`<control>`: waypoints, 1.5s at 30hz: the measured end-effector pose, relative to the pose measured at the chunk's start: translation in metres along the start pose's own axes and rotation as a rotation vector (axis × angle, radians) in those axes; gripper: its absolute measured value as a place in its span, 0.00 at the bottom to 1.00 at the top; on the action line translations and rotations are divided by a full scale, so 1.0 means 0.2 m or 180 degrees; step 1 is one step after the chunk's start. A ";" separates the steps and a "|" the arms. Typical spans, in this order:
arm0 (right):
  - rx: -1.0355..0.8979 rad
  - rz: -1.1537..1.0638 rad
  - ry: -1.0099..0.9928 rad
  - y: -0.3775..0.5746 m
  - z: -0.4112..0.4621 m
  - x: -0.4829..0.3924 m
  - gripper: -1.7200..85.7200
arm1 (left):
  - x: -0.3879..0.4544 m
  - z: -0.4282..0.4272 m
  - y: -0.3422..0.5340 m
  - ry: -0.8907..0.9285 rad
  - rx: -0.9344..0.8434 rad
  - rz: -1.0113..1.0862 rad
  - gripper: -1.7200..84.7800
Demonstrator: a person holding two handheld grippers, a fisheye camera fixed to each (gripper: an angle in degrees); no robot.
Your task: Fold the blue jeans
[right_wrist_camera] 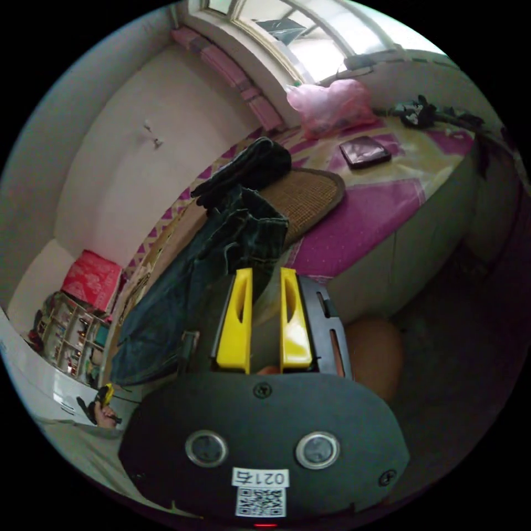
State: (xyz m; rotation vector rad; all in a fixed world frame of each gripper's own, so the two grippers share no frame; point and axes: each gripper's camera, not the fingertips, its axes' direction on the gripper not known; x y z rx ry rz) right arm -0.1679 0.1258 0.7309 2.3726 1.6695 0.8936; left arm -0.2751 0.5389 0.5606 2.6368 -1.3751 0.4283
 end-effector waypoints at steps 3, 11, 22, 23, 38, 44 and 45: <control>-0.0038 0.0209 -0.0257 -0.06 -0.03 0.10 0.12 | -0.06 0.00 -0.05 0.0132 -0.0010 -0.0172 0.10; -0.0053 0.0369 -0.0547 -0.18 -0.04 0.20 0.13 | -0.13 0.11 -0.25 0.0287 -0.0060 -0.0400 0.11; -0.0471 0.0450 -0.0986 -0.26 0.15 0.26 0.12 | -0.17 0.25 -0.45 0.0629 -0.0041 -0.0551 0.07; -0.0517 0.0485 -0.0998 -0.27 0.18 0.26 0.10 | -0.15 0.27 -0.47 0.0642 -0.0052 -0.0511 0.06; -0.0541 0.0084 -0.1904 -0.86 0.32 -0.07 0.03 | 0.60 0.46 -1.16 0.0536 -0.0122 0.0703 0.01; -0.0844 0.0354 -0.1623 -1.27 0.97 -0.27 0.06 | 0.95 1.16 -1.57 0.0086 -0.0653 0.0675 0.01; -0.0882 0.0402 -0.1557 -1.29 1.04 -0.27 0.07 | 0.97 1.23 -1.59 0.0045 -0.0715 0.0659 0.01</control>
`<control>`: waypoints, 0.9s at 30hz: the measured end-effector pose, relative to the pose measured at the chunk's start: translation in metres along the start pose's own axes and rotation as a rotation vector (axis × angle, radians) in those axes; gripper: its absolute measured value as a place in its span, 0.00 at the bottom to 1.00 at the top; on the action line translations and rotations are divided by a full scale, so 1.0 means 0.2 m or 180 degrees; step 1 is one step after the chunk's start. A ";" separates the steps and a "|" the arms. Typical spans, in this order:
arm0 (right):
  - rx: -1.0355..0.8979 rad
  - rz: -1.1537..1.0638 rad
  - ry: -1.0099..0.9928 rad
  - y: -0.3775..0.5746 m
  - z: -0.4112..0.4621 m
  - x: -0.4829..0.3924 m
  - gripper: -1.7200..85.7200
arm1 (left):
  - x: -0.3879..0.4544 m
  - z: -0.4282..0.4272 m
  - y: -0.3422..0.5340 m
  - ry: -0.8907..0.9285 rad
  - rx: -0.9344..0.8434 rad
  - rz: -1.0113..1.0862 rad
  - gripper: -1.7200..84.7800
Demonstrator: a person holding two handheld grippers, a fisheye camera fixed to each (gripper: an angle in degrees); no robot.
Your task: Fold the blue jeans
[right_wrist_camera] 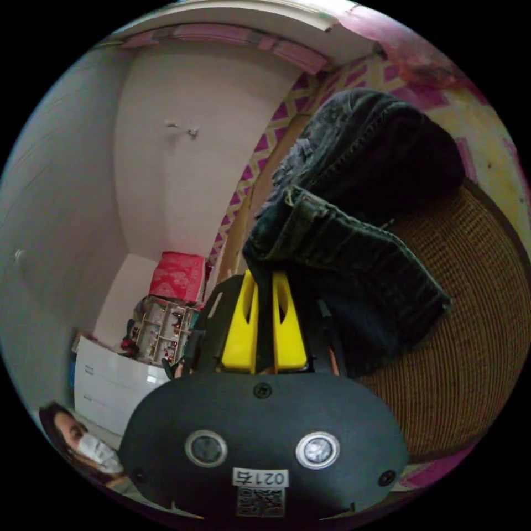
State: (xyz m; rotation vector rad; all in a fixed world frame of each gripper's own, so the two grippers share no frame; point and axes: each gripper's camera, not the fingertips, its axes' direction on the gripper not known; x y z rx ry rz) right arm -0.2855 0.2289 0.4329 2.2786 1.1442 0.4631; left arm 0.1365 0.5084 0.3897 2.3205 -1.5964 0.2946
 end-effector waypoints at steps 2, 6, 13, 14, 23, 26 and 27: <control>-0.0156 0.0219 0.0227 -0.09 0.23 0.14 0.09 | 0.02 0.26 -0.10 -0.0227 -0.0250 -0.0020 0.01; -0.0144 0.0242 0.0044 -0.01 0.31 0.22 0.10 | 0.02 0.37 -0.11 -0.0174 -0.0142 -0.0022 0.02; -0.0980 -0.1531 0.0404 0.59 0.58 -0.29 0.04 | 0.30 0.37 0.10 -0.0039 0.0011 0.1018 0.01; -0.1229 -0.1921 0.0569 0.76 0.73 -0.38 0.03 | 0.37 0.44 0.15 -0.0083 -0.0158 0.1275 0.01; -0.1332 -0.3735 0.1975 1.83 1.33 -0.56 0.01 | 0.31 0.69 0.18 -0.0708 -0.0333 0.1386 0.05; -0.1147 -0.4022 0.2508 2.03 1.43 -0.58 0.01 | 0.21 0.60 0.18 -0.0943 0.0023 0.0800 0.02; -0.1111 -0.4044 0.2604 2.06 1.45 -0.58 0.01 | 0.18 0.56 0.19 -0.0820 0.0113 0.0679 0.02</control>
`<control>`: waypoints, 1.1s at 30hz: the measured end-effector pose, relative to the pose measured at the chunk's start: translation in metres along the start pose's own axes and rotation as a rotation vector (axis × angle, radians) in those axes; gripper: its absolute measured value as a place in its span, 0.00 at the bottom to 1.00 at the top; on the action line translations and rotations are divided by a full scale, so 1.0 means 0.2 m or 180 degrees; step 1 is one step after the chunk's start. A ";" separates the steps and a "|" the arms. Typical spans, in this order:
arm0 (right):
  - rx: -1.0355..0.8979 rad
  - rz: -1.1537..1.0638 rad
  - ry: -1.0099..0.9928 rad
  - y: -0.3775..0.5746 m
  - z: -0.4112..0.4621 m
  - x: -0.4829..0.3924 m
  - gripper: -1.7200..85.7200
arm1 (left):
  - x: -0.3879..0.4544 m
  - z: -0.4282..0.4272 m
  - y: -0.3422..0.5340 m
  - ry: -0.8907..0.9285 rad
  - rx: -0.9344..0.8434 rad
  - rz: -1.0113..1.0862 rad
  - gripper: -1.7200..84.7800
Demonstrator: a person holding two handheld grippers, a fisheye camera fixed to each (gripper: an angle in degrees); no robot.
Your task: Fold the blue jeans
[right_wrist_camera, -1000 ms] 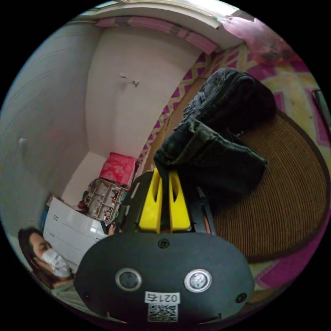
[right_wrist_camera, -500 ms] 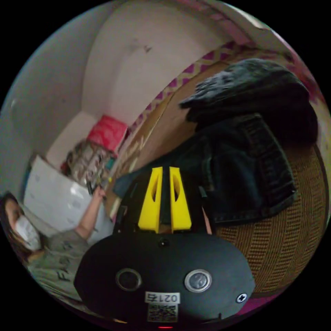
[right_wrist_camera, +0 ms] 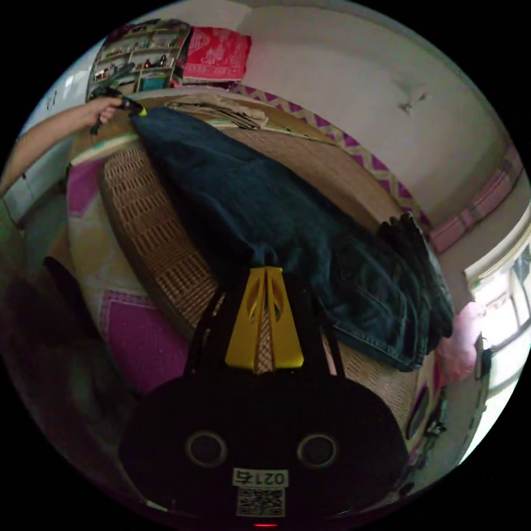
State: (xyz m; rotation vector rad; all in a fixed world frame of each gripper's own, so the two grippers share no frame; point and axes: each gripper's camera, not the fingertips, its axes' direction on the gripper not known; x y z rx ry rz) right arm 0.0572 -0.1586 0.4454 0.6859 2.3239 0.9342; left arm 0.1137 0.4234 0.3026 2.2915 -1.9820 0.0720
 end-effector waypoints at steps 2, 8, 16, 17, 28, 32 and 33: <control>-0.0083 -0.0011 0.0275 -0.01 0.02 -0.11 0.01 | -0.16 -0.08 0.07 0.0465 0.0199 -0.0555 0.01; -0.0151 0.0411 -0.0070 -0.02 0.06 -0.05 0.01 | -0.33 -0.01 0.25 0.1374 -0.0028 -0.1424 0.09; -0.0122 0.0896 -0.0672 0.05 0.10 0.14 0.01 | -0.25 0.21 0.29 0.1340 -0.0192 -0.1851 0.14; -0.0121 0.0954 -0.0724 0.06 0.11 0.17 0.01 | -0.22 0.24 0.28 0.1294 -0.0189 -0.1831 0.14; 0.0199 0.1664 -0.1765 0.30 0.16 0.58 0.01 | 0.05 0.19 0.35 0.1456 0.0452 -0.1647 0.01; 0.0773 0.1989 -0.1996 0.54 0.01 0.82 0.01 | 0.51 -0.19 0.30 0.1392 0.0920 -0.0874 0.01; 0.0815 0.2005 -0.1985 0.57 -0.02 0.85 0.01 | 0.60 -0.24 0.30 0.1404 0.0984 -0.0743 0.01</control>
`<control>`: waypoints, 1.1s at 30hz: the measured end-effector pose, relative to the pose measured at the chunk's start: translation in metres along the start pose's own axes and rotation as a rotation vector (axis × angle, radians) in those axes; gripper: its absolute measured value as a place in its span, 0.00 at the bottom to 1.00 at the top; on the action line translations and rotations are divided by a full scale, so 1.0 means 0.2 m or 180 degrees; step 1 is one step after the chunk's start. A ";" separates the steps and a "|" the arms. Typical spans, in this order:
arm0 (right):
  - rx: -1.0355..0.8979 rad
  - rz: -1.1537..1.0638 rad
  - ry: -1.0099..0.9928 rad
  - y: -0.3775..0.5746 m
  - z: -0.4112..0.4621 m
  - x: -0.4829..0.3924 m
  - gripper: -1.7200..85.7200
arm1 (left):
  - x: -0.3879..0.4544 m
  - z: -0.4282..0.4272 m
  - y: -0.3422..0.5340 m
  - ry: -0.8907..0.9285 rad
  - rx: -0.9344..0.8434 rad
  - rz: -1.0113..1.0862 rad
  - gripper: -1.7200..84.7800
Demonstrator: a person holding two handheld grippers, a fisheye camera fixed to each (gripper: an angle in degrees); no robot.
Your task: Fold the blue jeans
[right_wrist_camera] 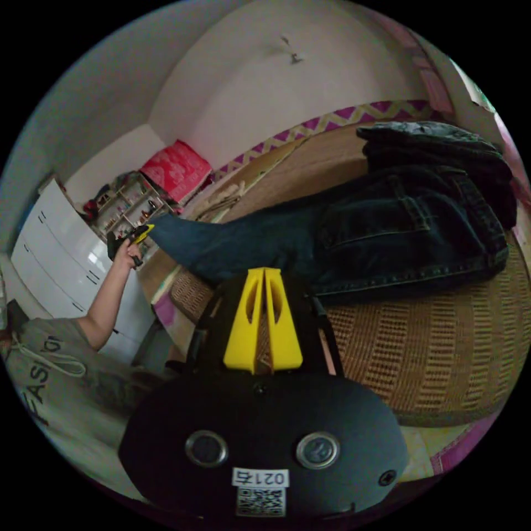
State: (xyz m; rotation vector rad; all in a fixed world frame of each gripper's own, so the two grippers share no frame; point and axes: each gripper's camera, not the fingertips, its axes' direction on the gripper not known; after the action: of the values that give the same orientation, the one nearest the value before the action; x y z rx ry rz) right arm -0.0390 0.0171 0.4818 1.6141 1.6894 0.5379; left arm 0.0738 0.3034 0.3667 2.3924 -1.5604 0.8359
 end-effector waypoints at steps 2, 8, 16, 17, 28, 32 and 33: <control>0.0093 -0.0015 0.0108 0.04 -0.15 0.05 0.01 | 0.42 0.00 0.10 0.0293 0.0068 0.0530 0.01; 0.0299 -0.0017 0.0323 0.17 -0.43 0.15 0.01 | 1.34 0.38 0.61 0.0623 -0.0394 0.1514 0.01; 0.0384 0.0165 0.0274 0.31 -0.65 0.34 0.01 | 1.77 1.14 1.49 0.0065 -0.1470 0.2161 0.01; 0.0389 0.0208 0.0286 0.33 -0.68 0.38 0.01 | 1.80 1.12 1.52 0.0075 -0.1402 0.2137 0.01; 0.0698 0.1008 0.0604 0.24 -0.85 0.80 0.14 | 1.89 1.17 1.76 0.0747 -0.1696 0.2190 0.10; 0.0954 0.1818 0.0210 0.16 -0.87 1.17 0.18 | 1.81 1.09 1.77 0.1688 -0.1747 0.2184 0.07; 0.0981 0.1889 0.0169 0.14 -0.86 1.21 0.18 | 1.79 1.07 1.78 0.1712 -0.1730 0.2178 0.07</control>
State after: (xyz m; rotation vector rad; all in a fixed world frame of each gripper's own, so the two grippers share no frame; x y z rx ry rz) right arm -0.1350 0.2879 0.5623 2.3660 1.3586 0.6259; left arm -0.0559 -0.2274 0.3242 1.1376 -2.0180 0.8953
